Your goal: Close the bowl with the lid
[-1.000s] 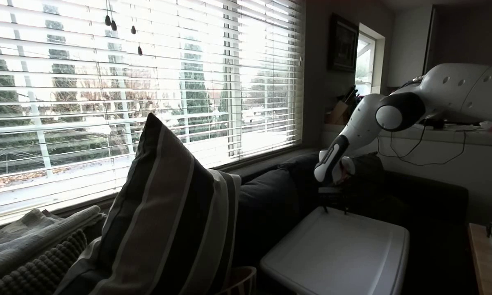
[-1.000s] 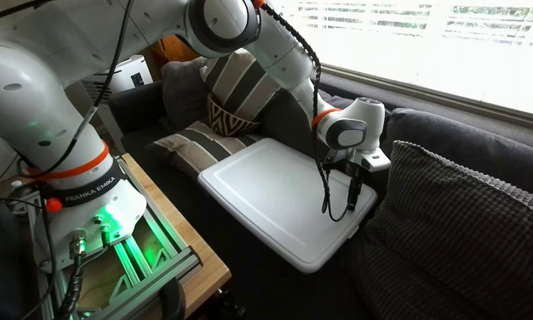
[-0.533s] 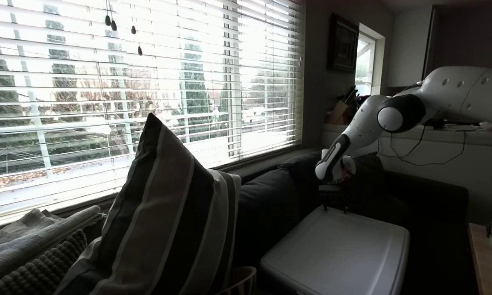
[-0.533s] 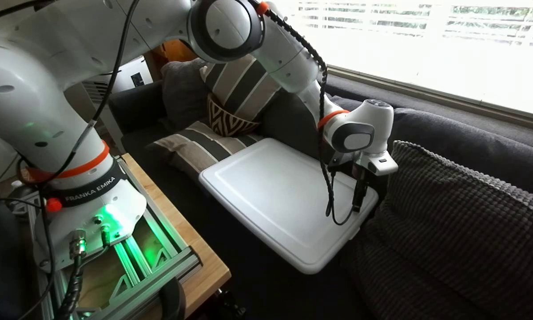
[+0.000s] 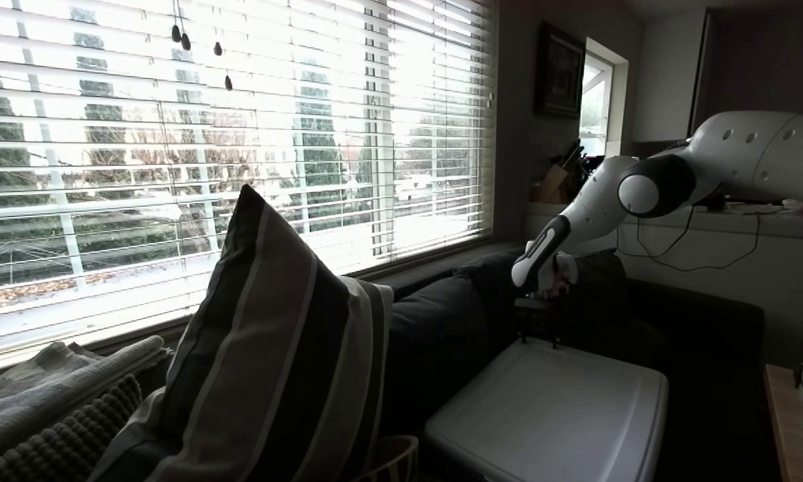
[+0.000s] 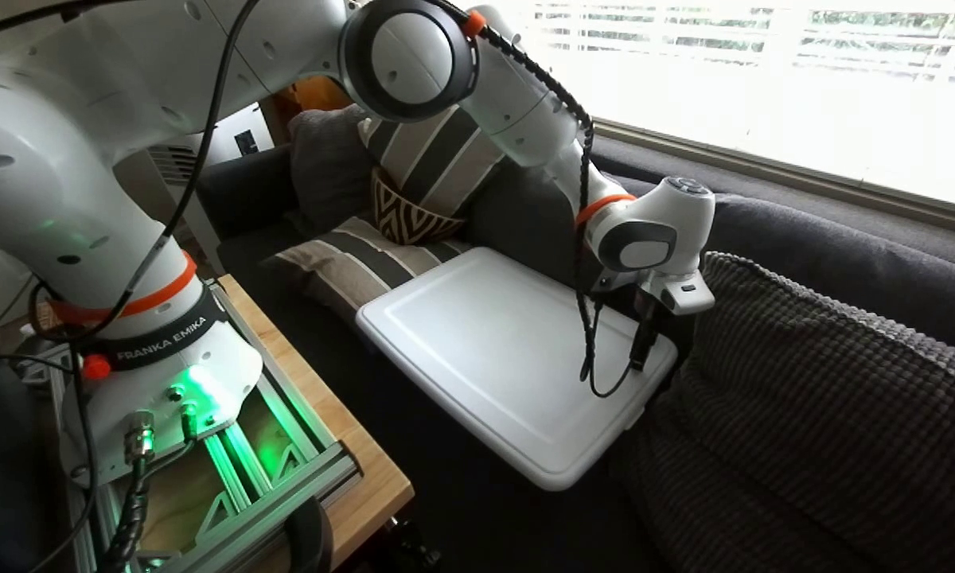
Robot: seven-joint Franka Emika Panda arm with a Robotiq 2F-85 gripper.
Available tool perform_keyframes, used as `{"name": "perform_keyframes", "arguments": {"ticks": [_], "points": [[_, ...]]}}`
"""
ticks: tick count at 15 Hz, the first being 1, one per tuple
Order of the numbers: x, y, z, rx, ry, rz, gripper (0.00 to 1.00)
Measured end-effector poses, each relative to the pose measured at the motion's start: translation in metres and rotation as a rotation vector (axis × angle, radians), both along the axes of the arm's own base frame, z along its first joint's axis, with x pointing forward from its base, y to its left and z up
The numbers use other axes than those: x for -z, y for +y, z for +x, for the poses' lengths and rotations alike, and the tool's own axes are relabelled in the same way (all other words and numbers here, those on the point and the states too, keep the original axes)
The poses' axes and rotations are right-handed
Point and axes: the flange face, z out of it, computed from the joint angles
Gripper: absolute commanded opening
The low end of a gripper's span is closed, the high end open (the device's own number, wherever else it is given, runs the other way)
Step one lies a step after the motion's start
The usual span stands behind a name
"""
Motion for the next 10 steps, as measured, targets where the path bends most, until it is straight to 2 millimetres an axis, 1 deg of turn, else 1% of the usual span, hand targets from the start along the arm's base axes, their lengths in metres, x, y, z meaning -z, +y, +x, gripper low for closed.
{"name": "perform_keyframes", "arguments": {"ticks": [4, 7, 10], "points": [[0.008, -0.004, 0.000, 0.047, 0.011, 0.066, 1.00], [0.027, -0.003, -0.002, 0.077, 0.019, 0.123, 1.00], [0.029, -0.008, 0.000, 0.094, 0.029, 0.154, 1.00]]}}
